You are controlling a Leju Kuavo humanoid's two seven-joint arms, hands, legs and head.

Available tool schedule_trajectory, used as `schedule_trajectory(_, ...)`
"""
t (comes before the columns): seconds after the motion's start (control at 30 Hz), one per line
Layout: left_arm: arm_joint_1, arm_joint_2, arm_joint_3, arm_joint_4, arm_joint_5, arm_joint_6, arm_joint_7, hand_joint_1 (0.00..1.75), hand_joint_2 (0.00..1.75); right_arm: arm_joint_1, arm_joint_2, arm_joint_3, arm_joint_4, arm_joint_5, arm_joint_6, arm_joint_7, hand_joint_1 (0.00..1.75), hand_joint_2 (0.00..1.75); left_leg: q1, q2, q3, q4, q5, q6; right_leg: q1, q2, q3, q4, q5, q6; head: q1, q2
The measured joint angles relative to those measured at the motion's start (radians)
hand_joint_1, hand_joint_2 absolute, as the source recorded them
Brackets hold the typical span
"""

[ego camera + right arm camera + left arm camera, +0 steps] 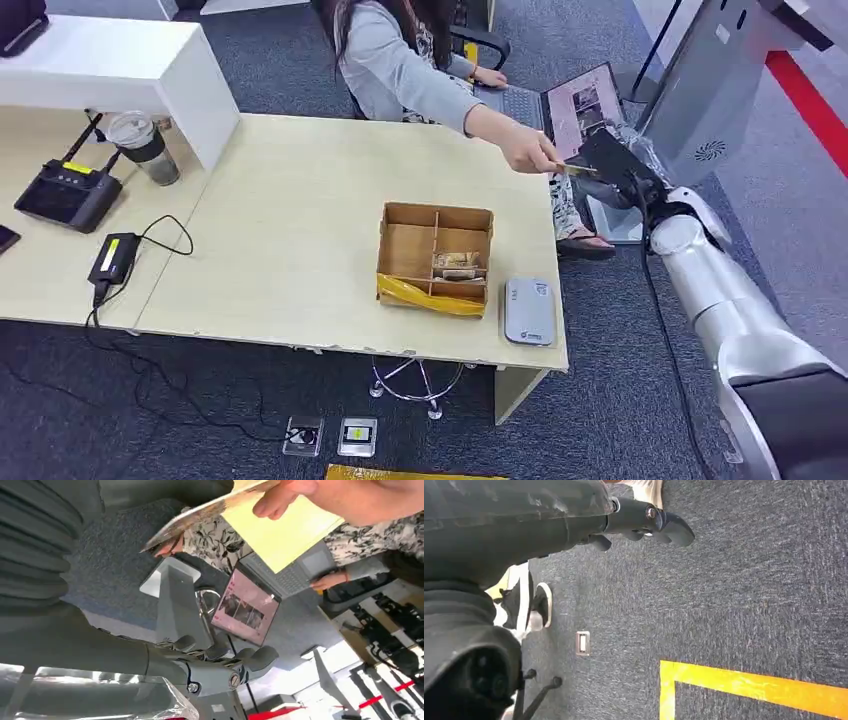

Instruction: Pass the card to the sensor for recognition and then transmit it.

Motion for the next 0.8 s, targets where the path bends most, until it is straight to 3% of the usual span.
schedule_trajectory(0.03, 0.000, 0.000, 0.000, 0.000, -0.001, 0.000, 0.000, 0.00, 0.00, 0.000, 0.002, 0.000, 0.000, -0.002, 0.000, 0.000, 1.57, 1.75, 0.000, 0.000, 0.000, 0.000, 0.000, 0.000, 0.000, 0.000, 0.000, 0.000, 0.000, 0.000, 0.000, 0.000)
schedule_trajectory(0.07, 0.000, 0.000, 0.000, 0.000, -0.002, 0.001, -0.001, 0.00, 0.00, 0.000, 0.003, 0.001, 0.000, -0.005, 0.000, 0.000, 1.75, 1.75, 0.000, 0.000, 0.000, 0.000, 0.000, 0.000, 0.000, 0.000, 0.000, 0.000, 0.000, 0.000, 0.000, 0.000)
schedule_trajectory(0.8, 0.005, 0.000, 0.000, 0.000, -0.010, 0.002, -0.004, 0.00, 0.00, -0.020, 0.015, 0.027, 0.008, -0.053, 0.000, -0.004, 1.75, 1.75, 0.000, 0.000, -0.001, 0.000, 0.000, 0.000, 0.000, 0.000, -0.001, 0.000, 0.000, 0.000, 0.000, 0.000)
